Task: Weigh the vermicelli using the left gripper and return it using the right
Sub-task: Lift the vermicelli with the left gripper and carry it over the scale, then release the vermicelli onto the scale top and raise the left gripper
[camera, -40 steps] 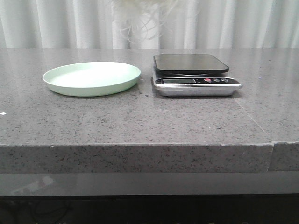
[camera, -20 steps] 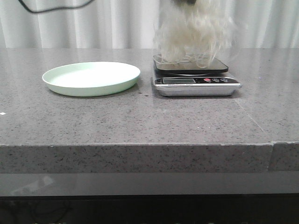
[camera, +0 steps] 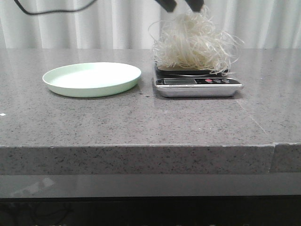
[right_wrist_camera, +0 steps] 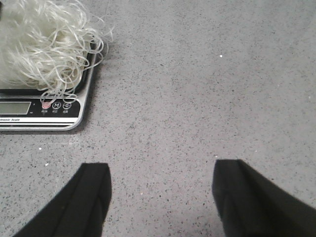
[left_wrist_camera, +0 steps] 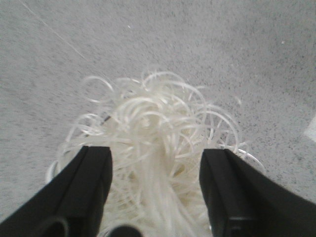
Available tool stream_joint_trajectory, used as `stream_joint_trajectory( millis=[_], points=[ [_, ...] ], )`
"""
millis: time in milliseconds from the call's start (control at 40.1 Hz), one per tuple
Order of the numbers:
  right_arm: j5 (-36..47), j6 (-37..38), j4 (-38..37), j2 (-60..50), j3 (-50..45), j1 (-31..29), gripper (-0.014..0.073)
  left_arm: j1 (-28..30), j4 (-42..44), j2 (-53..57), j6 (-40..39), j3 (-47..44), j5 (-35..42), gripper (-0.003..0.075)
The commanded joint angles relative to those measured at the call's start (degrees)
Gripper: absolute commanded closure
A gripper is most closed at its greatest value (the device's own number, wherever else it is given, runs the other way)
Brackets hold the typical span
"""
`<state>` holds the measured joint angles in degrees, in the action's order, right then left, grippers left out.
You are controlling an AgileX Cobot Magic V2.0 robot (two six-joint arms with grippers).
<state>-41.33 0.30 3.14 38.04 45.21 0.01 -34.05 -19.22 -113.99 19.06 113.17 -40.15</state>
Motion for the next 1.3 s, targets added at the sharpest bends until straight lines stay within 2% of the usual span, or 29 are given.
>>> stream_joint_trajectory(
  millis=[0, 125, 324, 524, 623, 748, 1072, 1271],
  points=[
    [3.66, -0.3, 0.17, 0.34, 1.79, -0.25, 0.0038, 1.13, -0.96, 7.6, -0.5, 2.11, -0.2, 0.0239],
    [3.55, -0.3, 0.17, 0.34, 1.79, -0.25, 0.0038, 2.25, 1.47, 12.64, -2.92, 2.11, -5.37, 0.0239],
    [3.3, -0.3, 0.17, 0.34, 1.79, -0.25, 0.0038, 2.34, 15.65, 20.91, -12.85, 2.11, -14.32, 0.0239],
    [2.86, -0.3, 0.17, 0.34, 1.79, -0.25, 0.0038, 2.34, 21.22, 28.66, -17.26, 0.49, -21.55, 0.0239],
    [2.58, -0.3, 0.22, 0.34, 1.79, -0.25, 0.0038, 2.34, 21.64, 33.49, -18.13, -4.64, -20.71, 0.0239],
    [2.52, -0.3, 0.41, 0.34, 1.79, 0.9, 0.0038, 2.34, 21.69, 41.61, -19.06, -15.17, -15.84, 0.0239],
    [2.89, -2.75, 0.43, 0.34, 1.79, 10.1, 0.0038, 2.34, 19.22, 62.07, -20.37, -42.84, -8.31, 0.0239],
    [4.44, -2.81, 0.7, 1.79, 1.86, 14.11, 0.0038, 2.34, 17.58, 72.07, -20.37, -54.89, -6.74, 0.0239]
  ],
)
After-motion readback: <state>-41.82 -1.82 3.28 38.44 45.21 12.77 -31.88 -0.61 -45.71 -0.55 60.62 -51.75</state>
